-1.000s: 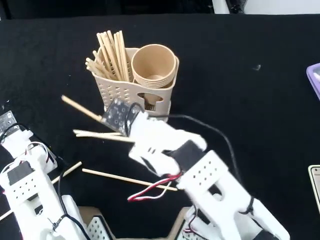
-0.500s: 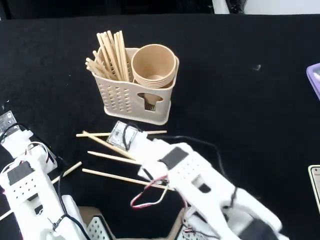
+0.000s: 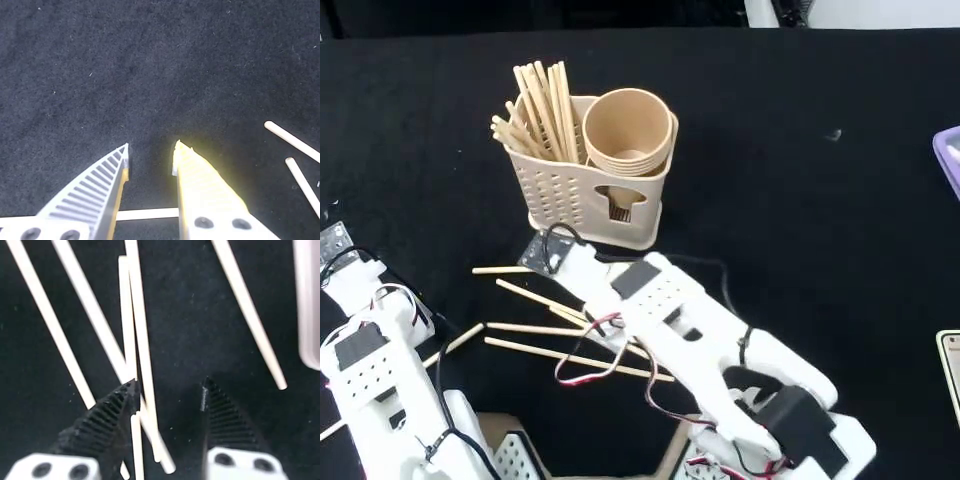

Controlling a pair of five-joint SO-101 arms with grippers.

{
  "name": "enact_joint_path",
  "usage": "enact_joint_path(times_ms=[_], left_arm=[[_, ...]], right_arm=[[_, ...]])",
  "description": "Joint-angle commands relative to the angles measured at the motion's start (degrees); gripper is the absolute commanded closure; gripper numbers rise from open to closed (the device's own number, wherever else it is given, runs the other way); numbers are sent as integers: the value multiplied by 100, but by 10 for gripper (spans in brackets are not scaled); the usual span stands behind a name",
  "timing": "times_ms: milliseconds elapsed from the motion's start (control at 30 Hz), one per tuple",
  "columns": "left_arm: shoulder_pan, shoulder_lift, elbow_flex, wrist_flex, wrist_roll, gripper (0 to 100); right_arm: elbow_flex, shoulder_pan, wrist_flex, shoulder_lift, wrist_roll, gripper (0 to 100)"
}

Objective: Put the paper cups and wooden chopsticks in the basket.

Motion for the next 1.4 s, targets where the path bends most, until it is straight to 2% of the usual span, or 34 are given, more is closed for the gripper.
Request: enact_joint_path(times_ms=[0,233,533,833,1000,1200,1367], left_arm=[[-31,0,-295,-97,62,852],[-40,0,-295,-97,62,852],[-40,0,-295,-97,62,852],[-31,0,-295,-97,62,852],[-22,0,-295,-97,62,852],[-40,0,-295,-97,62,852],[-40,0,-295,-97,62,852]], right_arm=[[-321,18,-132,4,-70,800],[-154,-9,-905,207,-273,801],[-514,-18,-897,1033,-220,801],[-892,-167,97,303,-211,801],[-567,-571,-255,338,-229,801],[-488,-607,-765,1095,-220,801],[-1077,-607,-484,1798,-220,802]])
